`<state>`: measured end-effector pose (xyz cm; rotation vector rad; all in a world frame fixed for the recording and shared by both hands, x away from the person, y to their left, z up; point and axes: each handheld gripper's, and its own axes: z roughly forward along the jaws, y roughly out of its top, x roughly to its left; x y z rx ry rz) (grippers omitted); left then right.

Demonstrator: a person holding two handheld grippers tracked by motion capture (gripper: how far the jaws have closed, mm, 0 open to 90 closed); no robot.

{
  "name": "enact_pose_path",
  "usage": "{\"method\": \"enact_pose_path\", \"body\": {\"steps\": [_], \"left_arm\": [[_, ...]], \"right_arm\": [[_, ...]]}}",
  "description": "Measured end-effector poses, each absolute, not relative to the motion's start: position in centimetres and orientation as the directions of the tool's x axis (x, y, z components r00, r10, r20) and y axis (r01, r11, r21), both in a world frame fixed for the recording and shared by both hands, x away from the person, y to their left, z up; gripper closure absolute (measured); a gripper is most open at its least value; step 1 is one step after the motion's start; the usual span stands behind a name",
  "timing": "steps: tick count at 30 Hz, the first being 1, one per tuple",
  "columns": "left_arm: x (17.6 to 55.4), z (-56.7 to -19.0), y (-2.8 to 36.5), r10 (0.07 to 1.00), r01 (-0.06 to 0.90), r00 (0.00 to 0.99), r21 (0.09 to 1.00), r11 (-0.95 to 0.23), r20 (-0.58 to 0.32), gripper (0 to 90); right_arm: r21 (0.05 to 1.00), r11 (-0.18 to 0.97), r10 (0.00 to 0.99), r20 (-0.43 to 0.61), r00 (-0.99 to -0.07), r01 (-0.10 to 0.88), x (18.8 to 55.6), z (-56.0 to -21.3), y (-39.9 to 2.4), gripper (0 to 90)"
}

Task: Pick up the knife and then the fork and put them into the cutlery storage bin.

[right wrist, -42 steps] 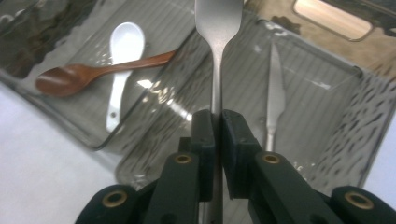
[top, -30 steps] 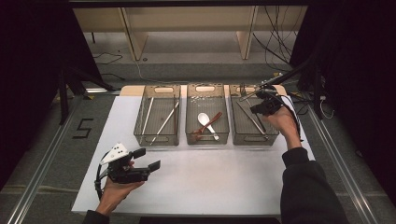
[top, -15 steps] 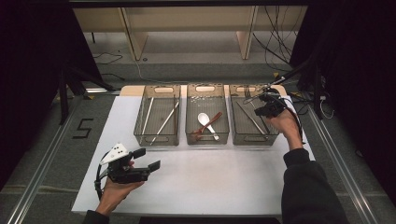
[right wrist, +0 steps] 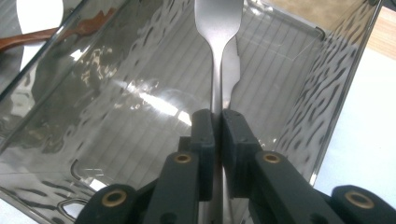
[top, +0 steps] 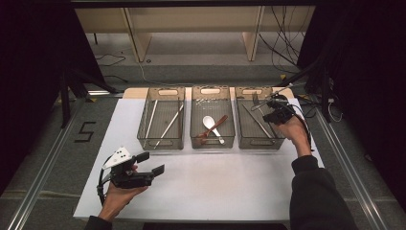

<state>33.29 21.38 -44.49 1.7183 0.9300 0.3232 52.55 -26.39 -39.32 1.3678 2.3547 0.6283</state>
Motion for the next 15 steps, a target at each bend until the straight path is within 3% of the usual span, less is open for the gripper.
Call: {"method": "enact_pose_path", "body": {"steps": [11,15], "left_arm": [[33.3,-44.5,21.4,0.72,0.42,0.655,0.903,-0.091,-0.231,16.7],[33.3,-44.5,21.4,0.72,0.42,0.654,0.903,-0.091,-0.232,16.7]], "right_arm": [[0.523,0.437,0.875,-0.059,-0.48,0.732,52.4,-40.6,-26.4,83.8],[0.524,0.426,0.878,-0.042,-0.478,0.737,52.4,-40.7,-26.3,78.1]]}}
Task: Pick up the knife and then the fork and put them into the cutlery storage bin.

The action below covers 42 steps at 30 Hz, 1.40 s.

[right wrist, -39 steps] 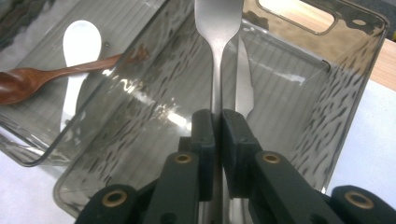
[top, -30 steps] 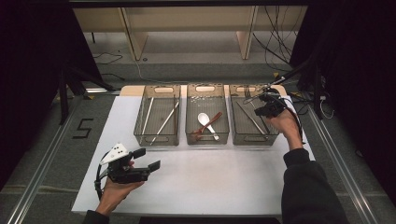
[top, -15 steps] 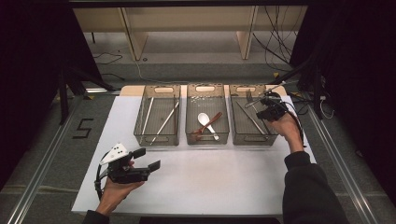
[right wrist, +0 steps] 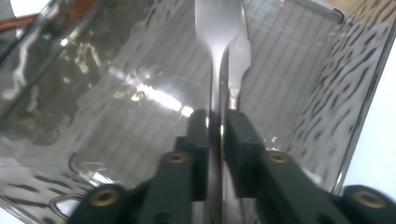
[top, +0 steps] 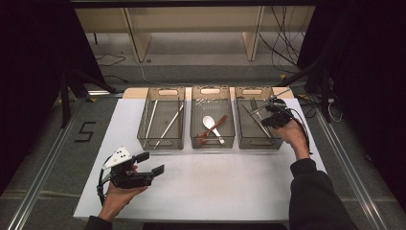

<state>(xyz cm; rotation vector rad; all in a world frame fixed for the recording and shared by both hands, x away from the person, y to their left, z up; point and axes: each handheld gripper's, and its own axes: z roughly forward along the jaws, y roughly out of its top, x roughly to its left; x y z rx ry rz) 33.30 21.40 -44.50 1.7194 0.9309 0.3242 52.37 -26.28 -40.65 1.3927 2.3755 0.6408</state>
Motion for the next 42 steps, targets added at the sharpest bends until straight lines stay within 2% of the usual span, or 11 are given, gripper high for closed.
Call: {"method": "enact_pose_path", "body": {"steps": [6,9,20,29,42], "left_arm": [[33.3,-44.5,21.4,0.721,0.42,0.653,0.903,-0.091,-0.232,16.7],[33.3,-44.5,21.4,0.721,0.42,0.653,0.903,-0.091,-0.231,16.7],[33.3,-44.5,21.4,0.72,0.422,0.653,0.902,-0.09,-0.234,16.7],[33.3,-44.5,21.3,0.719,0.425,0.653,0.901,-0.09,-0.236,16.6],[33.3,-44.5,21.4,0.719,0.425,0.654,0.901,-0.091,-0.236,16.5]], "right_arm": [[0.55,0.428,0.868,-0.029,-0.496,0.717,51.9,-40.0,-26.0,70.0],[0.557,0.423,0.866,-0.015,-0.5,0.715,51.5,-39.7,-25.7,62.9],[0.656,0.338,0.853,0.09,-0.514,0.675,48.9,-38.1,-25.2,46.4],[0.711,0.292,0.837,0.134,-0.531,0.64,46.7,-37.8,-24.0,39.4],[0.776,0.24,0.794,0.188,-0.577,0.583,43.1,-38.7,-21.9,35.5]]}}
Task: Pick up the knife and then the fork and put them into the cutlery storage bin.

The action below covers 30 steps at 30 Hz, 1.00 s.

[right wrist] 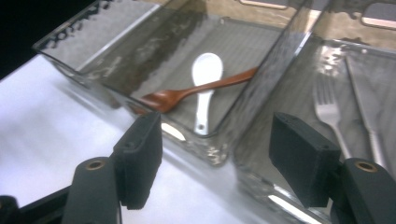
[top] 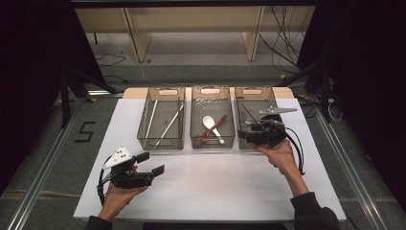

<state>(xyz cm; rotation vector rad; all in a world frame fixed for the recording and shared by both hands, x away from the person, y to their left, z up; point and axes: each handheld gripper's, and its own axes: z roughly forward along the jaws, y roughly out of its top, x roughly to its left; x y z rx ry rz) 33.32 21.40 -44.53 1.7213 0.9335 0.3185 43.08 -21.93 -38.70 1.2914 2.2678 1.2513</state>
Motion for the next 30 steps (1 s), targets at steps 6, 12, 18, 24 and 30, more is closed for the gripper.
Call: {"method": "enact_pose_path", "body": {"steps": [6,12,18,24,30], "left_arm": [[33.3,-44.5,21.4,0.719,0.425,0.654,0.901,-0.09,-0.237,16.5],[33.4,-44.5,21.4,0.719,0.427,0.652,0.9,-0.086,-0.24,16.5],[33.4,-44.5,21.3,0.72,0.43,0.65,0.899,-0.086,-0.242,16.5],[33.4,-44.5,21.3,0.72,0.431,0.651,0.898,-0.088,-0.241,16.5],[33.5,-44.5,21.1,0.718,0.432,0.653,0.897,-0.091,-0.241,16.5]], "right_arm": [[0.795,0.236,0.785,0.184,-0.592,0.559,41.8,-38.9,-21.5,32.6],[0.803,0.25,0.772,0.172,-0.612,0.541,40.8,-39.4,-21.0,29.2],[0.815,0.246,0.76,0.174,-0.626,0.525,39.9,-40.1,-20.7,27.2],[0.827,0.238,0.754,0.174,-0.634,0.509,39.1,-40.7,-20.7,26.0],[0.839,0.225,0.749,0.176,-0.639,0.495,38.4,-41.1,-21.0,25.9]]}}
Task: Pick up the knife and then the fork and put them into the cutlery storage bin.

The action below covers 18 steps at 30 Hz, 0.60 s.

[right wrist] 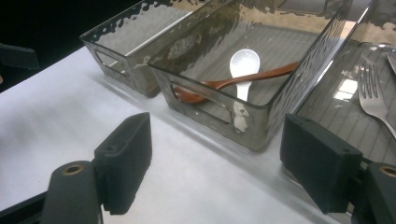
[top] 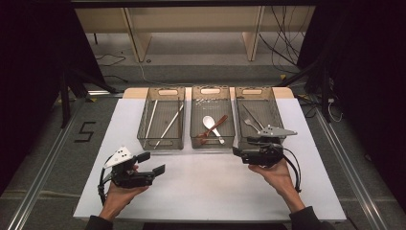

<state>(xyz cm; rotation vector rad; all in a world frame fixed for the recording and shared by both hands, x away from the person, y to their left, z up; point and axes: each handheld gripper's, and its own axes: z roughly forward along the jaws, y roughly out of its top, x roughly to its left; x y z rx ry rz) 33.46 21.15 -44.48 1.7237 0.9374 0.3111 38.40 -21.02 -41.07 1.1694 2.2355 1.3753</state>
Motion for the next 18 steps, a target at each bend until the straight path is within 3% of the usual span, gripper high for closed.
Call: {"method": "enact_pose_path", "body": {"steps": [18], "left_arm": [[33.3,-44.5,21.0,0.711,0.433,0.662,0.895,-0.103,-0.239,16.5]], "right_arm": [[0.868,0.185,0.74,0.185,-0.647,0.46,35.7,-42.0,-22.1,23.0]]}}
